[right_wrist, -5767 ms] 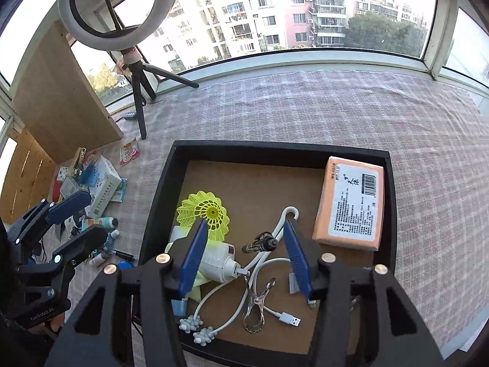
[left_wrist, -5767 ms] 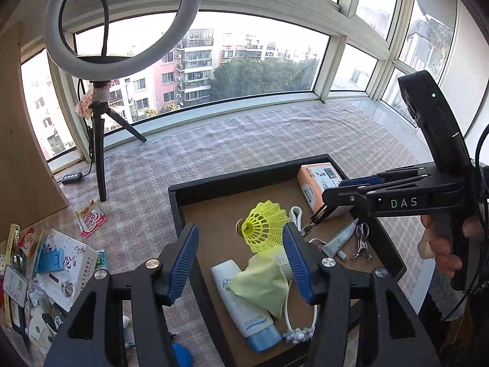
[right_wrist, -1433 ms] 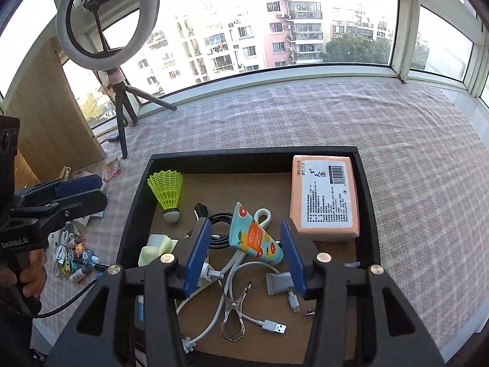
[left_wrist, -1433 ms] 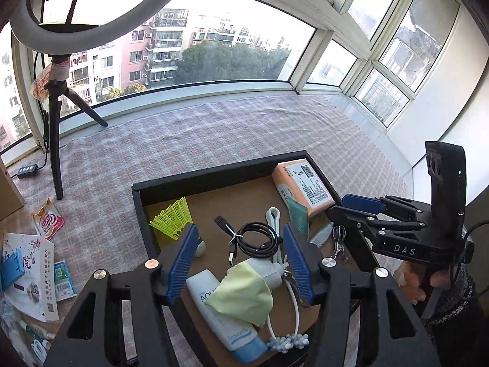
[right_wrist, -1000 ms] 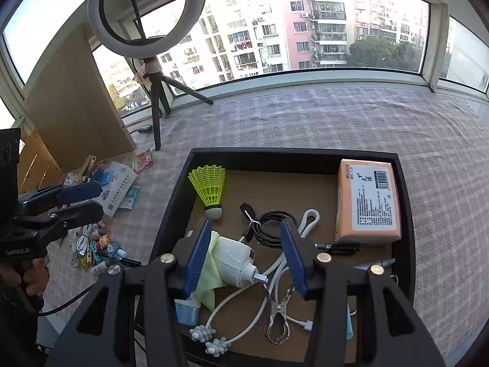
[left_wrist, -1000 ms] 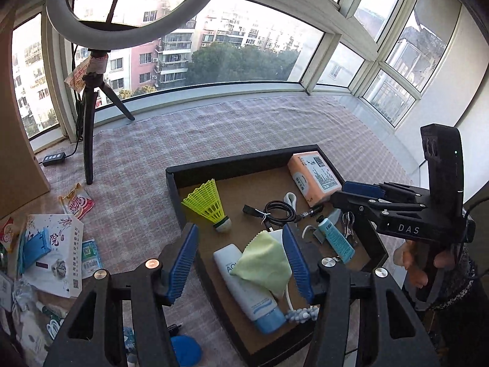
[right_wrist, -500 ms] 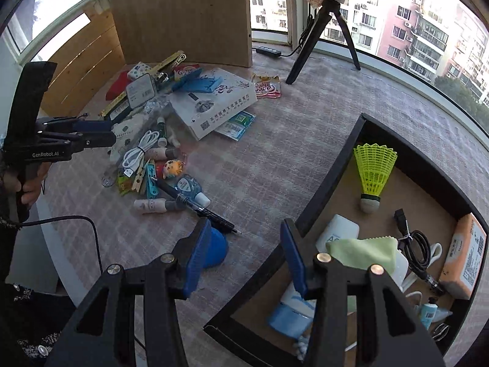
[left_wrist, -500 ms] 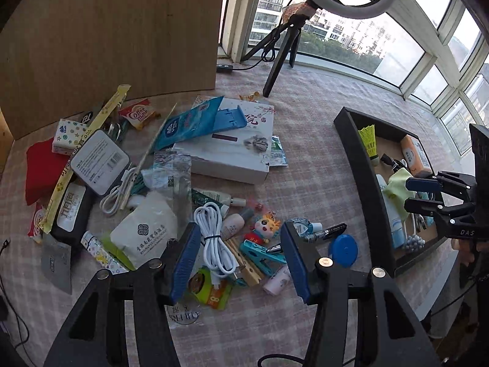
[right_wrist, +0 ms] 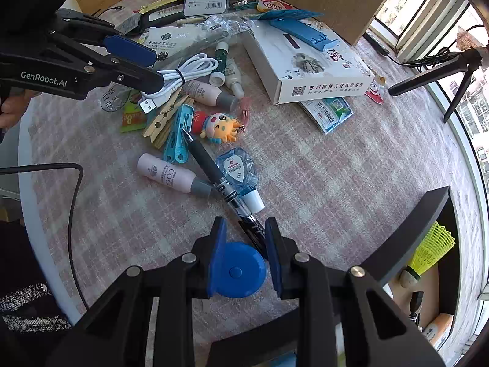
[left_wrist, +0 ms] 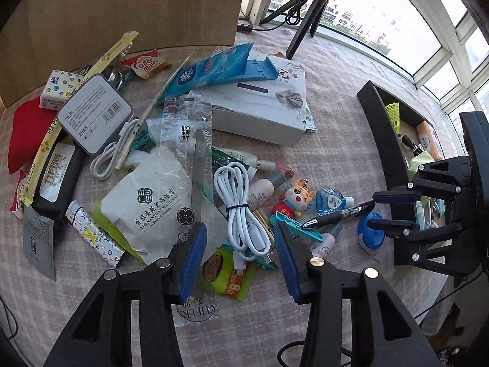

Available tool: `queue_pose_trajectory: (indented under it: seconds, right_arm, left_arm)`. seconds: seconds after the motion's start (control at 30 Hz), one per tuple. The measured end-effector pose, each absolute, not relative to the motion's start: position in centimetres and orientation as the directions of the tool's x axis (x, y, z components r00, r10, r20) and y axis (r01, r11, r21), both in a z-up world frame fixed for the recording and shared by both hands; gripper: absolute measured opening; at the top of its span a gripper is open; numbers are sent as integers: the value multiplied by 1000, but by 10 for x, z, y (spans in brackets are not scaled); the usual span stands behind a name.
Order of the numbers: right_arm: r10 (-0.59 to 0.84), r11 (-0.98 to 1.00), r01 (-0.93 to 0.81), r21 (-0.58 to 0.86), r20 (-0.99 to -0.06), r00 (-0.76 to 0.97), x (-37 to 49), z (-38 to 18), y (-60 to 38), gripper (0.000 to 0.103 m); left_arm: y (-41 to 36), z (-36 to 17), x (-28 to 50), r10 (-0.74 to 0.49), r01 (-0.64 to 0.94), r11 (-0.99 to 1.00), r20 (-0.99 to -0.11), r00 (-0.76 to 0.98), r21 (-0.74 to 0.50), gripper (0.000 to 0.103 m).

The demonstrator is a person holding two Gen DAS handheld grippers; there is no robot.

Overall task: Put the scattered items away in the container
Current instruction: 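Grasp the white coiled cable with the left gripper while the right grasps the blue tape measure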

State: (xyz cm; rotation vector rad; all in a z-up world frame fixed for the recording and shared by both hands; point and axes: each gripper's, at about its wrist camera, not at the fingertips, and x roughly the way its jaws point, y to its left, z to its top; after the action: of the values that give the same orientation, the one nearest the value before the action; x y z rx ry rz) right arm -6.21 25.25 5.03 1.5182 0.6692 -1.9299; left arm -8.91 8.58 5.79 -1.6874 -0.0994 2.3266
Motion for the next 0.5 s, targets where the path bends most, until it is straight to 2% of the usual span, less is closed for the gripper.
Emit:
queue_pose_trajectory:
  seconds: [0.2, 0.33, 0.5]
  right_arm:
    - [-174, -766, 641, 40, -974, -148, -62, 59, 280, 27]
    - [-164, -831, 549, 87, -982, -93, -55, 51, 299, 42]
    - [-127, -871, 485, 81, -990, -62, -50, 36, 306, 44]
  left_arm:
    - [92, 52, -92, 257, -194, -958, -930, -264, -210, 41]
    - [95, 45, -93, 248, -202, -959, -937, -245, -201, 41]
    - [98, 39, -98, 249, -199, -958, -943, -220, -207, 38]
